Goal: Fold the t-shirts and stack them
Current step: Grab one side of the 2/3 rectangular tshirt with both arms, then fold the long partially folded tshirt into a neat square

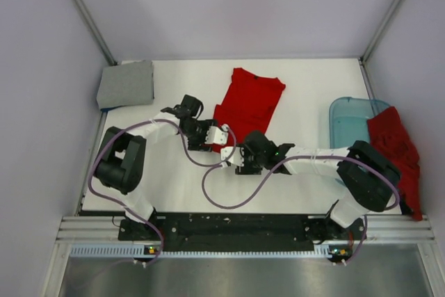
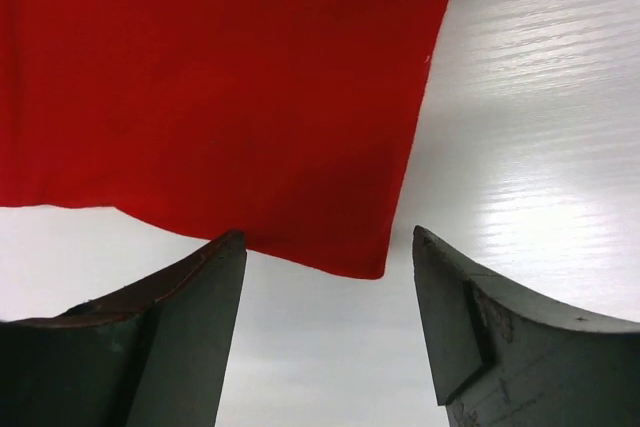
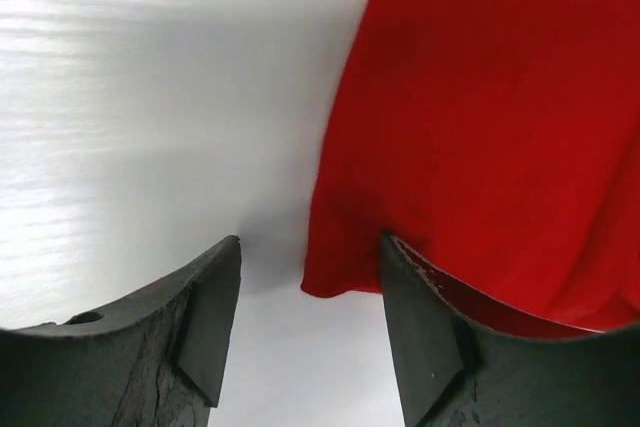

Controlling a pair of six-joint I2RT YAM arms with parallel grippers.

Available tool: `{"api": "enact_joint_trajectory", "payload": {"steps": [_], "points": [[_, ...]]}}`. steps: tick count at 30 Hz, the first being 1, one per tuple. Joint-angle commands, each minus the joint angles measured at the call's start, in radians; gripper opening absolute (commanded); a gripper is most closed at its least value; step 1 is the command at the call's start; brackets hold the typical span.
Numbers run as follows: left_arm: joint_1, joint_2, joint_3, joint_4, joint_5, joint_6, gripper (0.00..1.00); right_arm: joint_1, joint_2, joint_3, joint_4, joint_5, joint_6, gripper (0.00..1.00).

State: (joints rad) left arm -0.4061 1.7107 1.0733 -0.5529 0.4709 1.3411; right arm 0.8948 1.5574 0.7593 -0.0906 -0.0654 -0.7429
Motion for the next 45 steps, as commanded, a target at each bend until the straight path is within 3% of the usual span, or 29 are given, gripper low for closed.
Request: {"api": "enact_joint_trajectory", "payload": {"steps": [1,2,4,9,11,18,25,29,32,36,39,42,45], "points": [[-0.023,0.05,-0.024,0.073,-0.089,0.035,0.7,0.003,0.072,0.046,-0.02,0.122,0.01,0.57],[-0.025,0.061,-0.023,0.077,-0.106,0.032,0.67,0.004,0.079,0.049,-0.021,0.137,0.014,0.56],[-0.027,0.073,-0.021,0.085,-0.126,0.027,0.52,0.004,0.093,0.052,-0.032,0.159,0.013,0.49],[-0.039,0.072,-0.024,0.042,-0.137,0.029,0.0,0.004,0.115,0.066,-0.08,0.179,0.027,0.09],[-0.04,0.049,-0.026,0.007,-0.127,0.014,0.0,0.007,0.095,0.078,-0.125,0.164,0.056,0.0],[-0.04,-0.187,-0.087,-0.188,-0.071,-0.066,0.0,0.134,-0.097,0.081,-0.343,0.107,0.216,0.0],[-0.065,-0.492,-0.162,-0.539,0.038,-0.074,0.0,0.347,-0.307,0.11,-0.612,-0.016,0.447,0.0],[-0.071,-0.574,-0.121,-0.783,0.116,-0.069,0.0,0.408,-0.413,0.141,-0.638,-0.149,0.513,0.0],[-0.069,-0.599,-0.081,-0.805,0.17,-0.114,0.0,0.402,-0.477,0.14,-0.624,-0.163,0.539,0.0],[-0.069,-0.545,-0.013,-0.61,0.149,-0.316,0.0,0.27,-0.516,0.121,-0.603,-0.162,0.562,0.0],[-0.069,-0.45,0.078,-0.48,0.033,-0.459,0.0,0.089,-0.537,0.118,-0.572,-0.155,0.56,0.0],[-0.065,-0.334,0.161,-0.4,-0.073,-0.54,0.0,-0.121,-0.536,0.112,-0.508,-0.171,0.542,0.0],[-0.054,-0.24,0.215,-0.328,-0.123,-0.576,0.0,-0.25,-0.476,0.118,-0.445,-0.191,0.524,0.0]]}}
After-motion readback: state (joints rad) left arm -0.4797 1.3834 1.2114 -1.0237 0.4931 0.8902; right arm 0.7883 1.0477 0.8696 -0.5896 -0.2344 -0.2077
